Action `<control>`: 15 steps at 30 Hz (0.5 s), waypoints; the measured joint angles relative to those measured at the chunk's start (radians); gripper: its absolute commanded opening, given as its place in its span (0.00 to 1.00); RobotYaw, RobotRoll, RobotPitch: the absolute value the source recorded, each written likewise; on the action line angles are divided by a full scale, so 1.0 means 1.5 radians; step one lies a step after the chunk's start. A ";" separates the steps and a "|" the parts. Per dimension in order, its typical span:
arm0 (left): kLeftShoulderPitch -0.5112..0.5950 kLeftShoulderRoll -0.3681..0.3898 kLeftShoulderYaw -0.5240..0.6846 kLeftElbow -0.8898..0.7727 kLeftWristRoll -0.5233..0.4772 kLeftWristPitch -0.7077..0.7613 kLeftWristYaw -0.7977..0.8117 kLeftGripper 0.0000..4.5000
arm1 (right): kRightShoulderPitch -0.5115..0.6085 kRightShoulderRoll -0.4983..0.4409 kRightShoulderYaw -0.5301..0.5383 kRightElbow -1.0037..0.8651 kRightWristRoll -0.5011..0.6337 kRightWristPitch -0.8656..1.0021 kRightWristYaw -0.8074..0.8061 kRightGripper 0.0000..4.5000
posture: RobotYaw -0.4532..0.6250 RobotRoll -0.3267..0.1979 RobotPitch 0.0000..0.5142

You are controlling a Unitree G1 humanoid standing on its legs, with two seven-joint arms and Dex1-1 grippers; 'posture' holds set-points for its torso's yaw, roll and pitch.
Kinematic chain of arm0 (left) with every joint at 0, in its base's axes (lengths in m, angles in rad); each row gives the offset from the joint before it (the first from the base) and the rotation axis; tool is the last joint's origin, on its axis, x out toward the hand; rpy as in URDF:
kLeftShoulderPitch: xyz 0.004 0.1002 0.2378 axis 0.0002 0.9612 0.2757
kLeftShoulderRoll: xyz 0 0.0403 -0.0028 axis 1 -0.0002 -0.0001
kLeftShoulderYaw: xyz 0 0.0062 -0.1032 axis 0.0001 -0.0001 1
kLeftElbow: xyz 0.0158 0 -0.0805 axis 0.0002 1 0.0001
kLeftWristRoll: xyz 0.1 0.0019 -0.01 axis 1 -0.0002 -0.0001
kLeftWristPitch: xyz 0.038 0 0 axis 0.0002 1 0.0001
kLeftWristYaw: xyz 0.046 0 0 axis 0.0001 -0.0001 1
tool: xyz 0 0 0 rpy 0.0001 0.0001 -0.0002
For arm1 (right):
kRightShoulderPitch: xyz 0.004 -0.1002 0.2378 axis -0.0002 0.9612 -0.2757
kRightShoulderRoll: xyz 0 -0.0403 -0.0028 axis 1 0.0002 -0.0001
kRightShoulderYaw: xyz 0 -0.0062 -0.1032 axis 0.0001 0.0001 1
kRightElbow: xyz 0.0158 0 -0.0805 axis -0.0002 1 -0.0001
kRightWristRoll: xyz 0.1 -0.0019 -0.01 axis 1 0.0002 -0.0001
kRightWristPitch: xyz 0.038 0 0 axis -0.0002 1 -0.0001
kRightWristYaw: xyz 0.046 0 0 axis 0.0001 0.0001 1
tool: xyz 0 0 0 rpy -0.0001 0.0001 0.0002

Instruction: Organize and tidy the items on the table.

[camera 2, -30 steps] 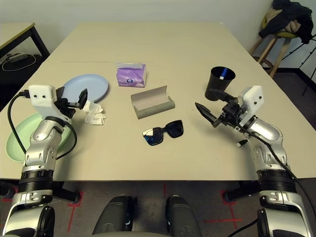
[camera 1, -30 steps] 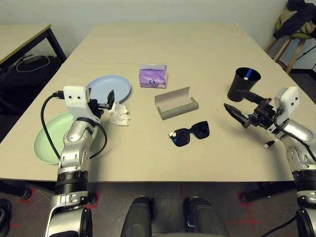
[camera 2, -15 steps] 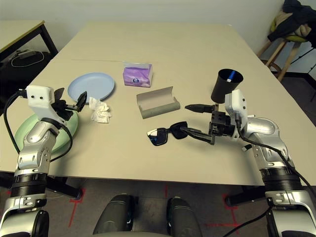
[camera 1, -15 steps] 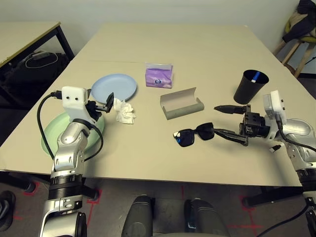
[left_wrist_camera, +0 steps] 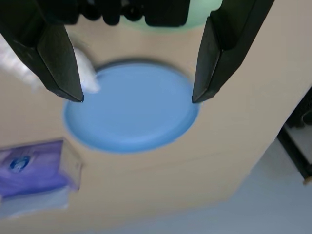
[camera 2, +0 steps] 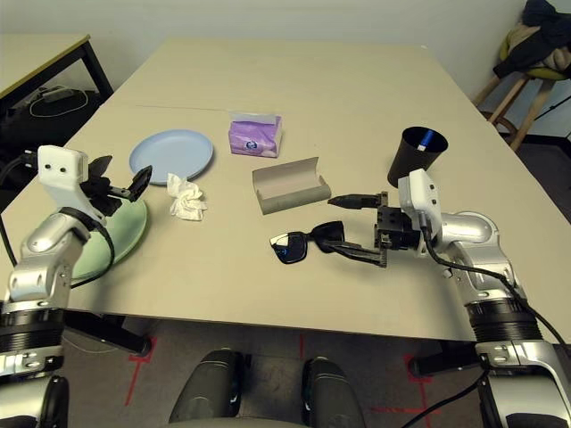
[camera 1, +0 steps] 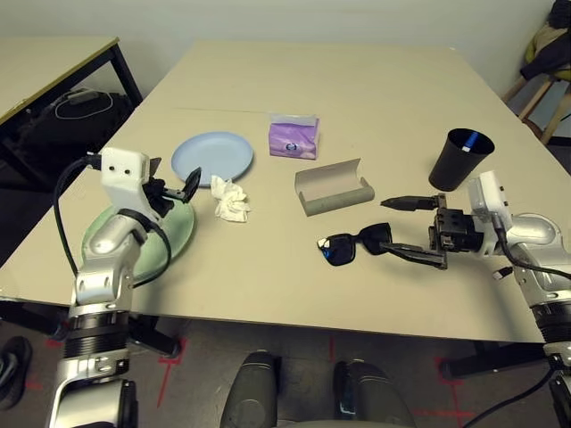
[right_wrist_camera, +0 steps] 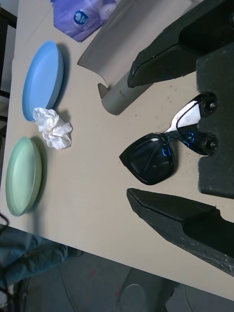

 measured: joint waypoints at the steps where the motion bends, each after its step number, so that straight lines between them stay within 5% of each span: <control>1: -0.002 0.019 0.008 0.001 -0.007 0.026 -0.008 1.00 | 0.000 0.001 0.000 0.000 0.000 0.000 -0.001 0.99 | 0.63 0.62 0.12; 9: -0.027 0.103 0.057 0.087 -0.031 0.267 -0.007 1.00 | 0.000 0.009 0.003 -0.001 0.000 0.000 -0.011 0.99 | 0.63 0.62 0.11; 15: -0.029 0.125 0.072 0.146 -0.027 0.315 0.008 1.00 | 0.006 0.016 0.003 -0.009 0.000 0.000 -0.020 0.99 | 0.62 0.62 0.10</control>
